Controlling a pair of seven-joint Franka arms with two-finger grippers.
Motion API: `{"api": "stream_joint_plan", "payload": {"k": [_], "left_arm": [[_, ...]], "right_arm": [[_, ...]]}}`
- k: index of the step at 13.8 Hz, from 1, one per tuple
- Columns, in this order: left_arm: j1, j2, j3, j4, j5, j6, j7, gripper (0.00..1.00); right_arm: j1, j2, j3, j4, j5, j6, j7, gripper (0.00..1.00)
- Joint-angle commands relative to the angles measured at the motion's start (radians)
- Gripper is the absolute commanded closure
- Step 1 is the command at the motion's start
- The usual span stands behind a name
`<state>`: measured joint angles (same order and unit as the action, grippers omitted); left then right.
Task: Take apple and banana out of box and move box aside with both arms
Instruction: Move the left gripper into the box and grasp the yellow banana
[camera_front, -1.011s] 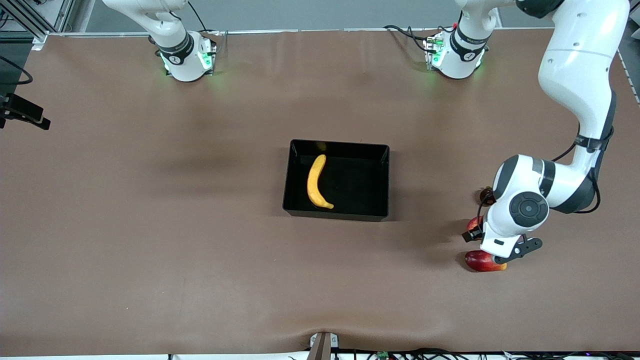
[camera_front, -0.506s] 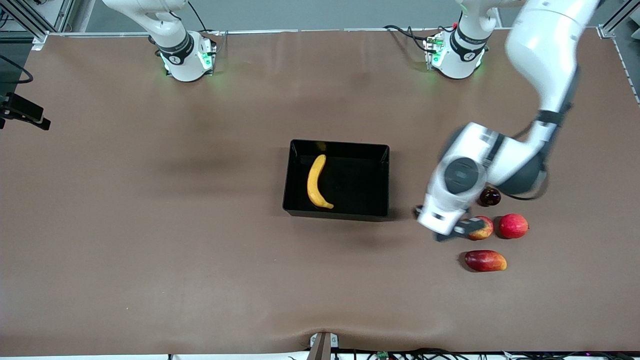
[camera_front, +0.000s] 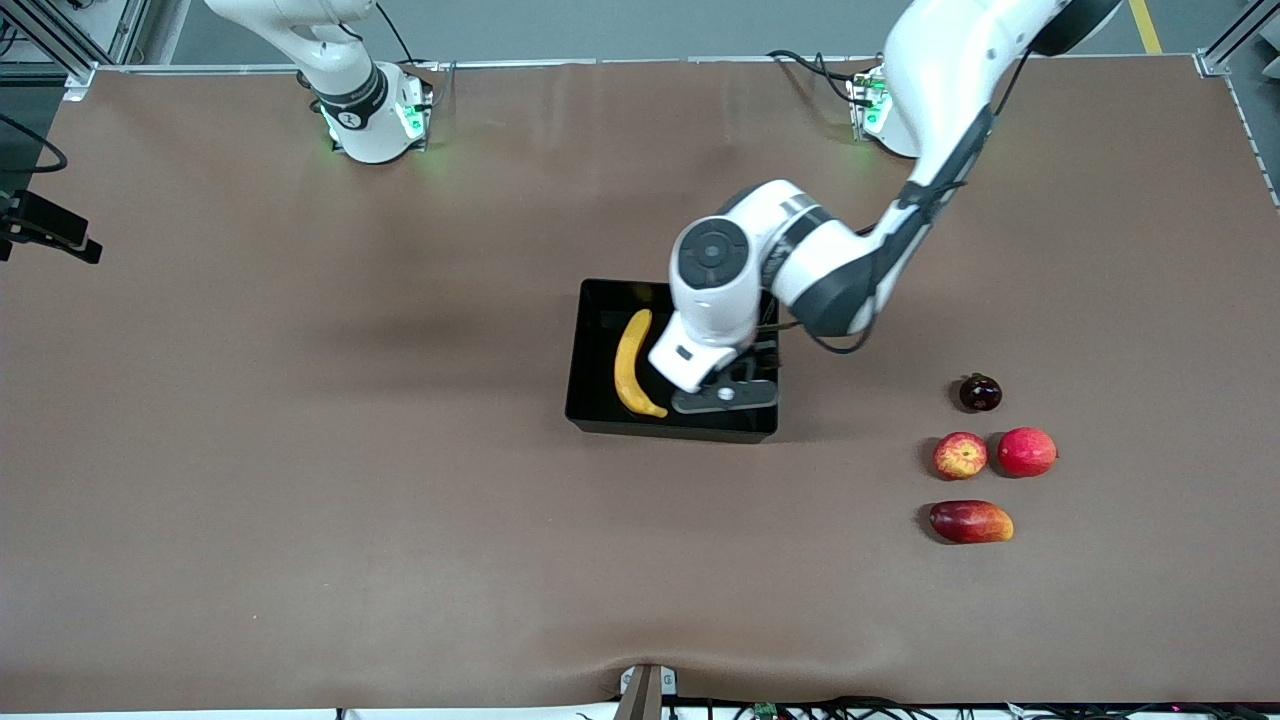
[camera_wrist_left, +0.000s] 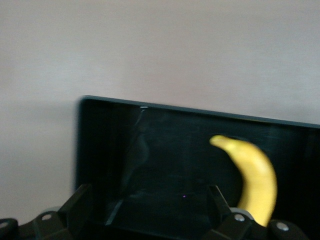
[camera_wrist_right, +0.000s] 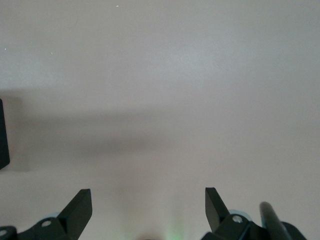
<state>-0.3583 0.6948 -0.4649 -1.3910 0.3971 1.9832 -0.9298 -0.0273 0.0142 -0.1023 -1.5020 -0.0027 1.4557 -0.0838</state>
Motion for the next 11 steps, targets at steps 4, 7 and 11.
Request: {"api": "stream_joint_plan", "payload": {"k": [4, 7, 11], "left_arm": [[-0.083, 0.124, 0.009, 0.049, -0.012, 0.195, -0.035, 0.0], [-0.111, 0.184, 0.011, 0.049, -0.009, 0.253, -0.099, 0.0], [-0.189, 0.209, 0.099, 0.049, -0.012, 0.292, -0.119, 0.0]], "right_arm": [[-0.022, 0.009, 0.015, 0.017, -0.005, -0.003, -0.001, 0.0], [-0.023, 0.01, 0.013, 0.017, -0.017, -0.003, -0.004, 0.0], [-0.023, 0.015, 0.013, 0.017, -0.017, -0.006, -0.01, 0.0]]}}
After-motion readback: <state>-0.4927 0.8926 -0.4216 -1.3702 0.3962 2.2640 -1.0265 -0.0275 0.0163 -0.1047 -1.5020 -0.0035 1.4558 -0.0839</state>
